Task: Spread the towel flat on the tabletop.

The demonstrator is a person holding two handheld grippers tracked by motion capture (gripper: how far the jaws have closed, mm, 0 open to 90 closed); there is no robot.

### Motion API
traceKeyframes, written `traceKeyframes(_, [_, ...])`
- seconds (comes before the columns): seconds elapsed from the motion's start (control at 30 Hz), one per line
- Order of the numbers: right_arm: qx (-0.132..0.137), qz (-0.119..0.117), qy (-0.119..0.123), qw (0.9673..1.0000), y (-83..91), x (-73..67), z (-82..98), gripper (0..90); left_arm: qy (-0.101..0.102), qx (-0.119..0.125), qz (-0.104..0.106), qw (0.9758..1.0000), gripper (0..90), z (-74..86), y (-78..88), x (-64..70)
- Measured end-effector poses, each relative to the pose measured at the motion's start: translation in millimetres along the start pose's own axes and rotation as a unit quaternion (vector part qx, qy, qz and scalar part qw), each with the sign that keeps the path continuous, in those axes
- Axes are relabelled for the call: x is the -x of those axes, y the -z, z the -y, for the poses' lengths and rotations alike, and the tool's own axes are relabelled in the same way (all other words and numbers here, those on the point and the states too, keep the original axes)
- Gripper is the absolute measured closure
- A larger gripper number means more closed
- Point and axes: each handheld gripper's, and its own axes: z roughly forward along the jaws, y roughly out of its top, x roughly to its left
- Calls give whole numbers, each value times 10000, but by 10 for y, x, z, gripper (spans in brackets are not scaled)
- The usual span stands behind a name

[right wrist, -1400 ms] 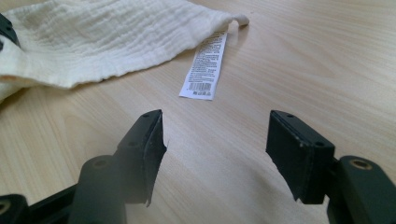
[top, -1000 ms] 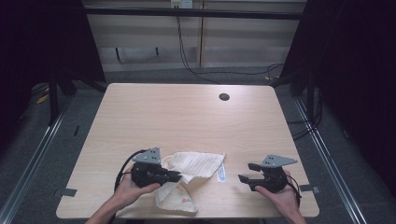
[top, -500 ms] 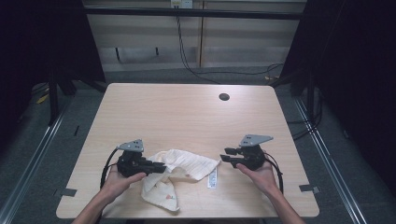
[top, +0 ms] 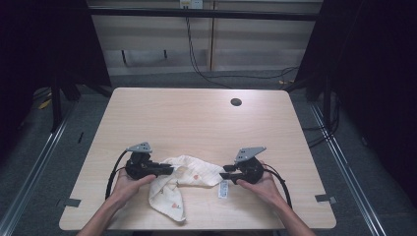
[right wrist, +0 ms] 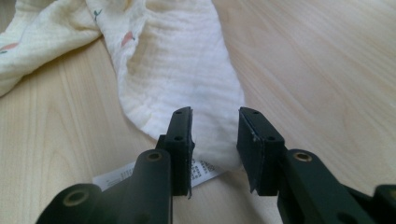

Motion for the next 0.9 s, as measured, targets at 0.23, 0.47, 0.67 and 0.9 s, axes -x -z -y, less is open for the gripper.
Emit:
traceKeyframes(0.23, [-134, -139, -32, 9998, -57, -11, 55, 655, -52, 365, -432, 9984, 666, 22, 166, -2])
traceKeyframes(0.47, [-99, -119, -36, 9999, -66, -55, 79, 667, -507, 480, -251, 9972, 721, -32, 243, 239])
traceKeyframes(0.67, [-104, -105, -48, 9999, -65, -52, 79, 680, -1002, -38, 38, 9950, 773, -112, -67, 424])
traceKeyframes(0.9, [-118, -177, -87, 9997, -54, -49, 86, 679, -995, -338, -420, 9936, 667, -132, -233, 269])
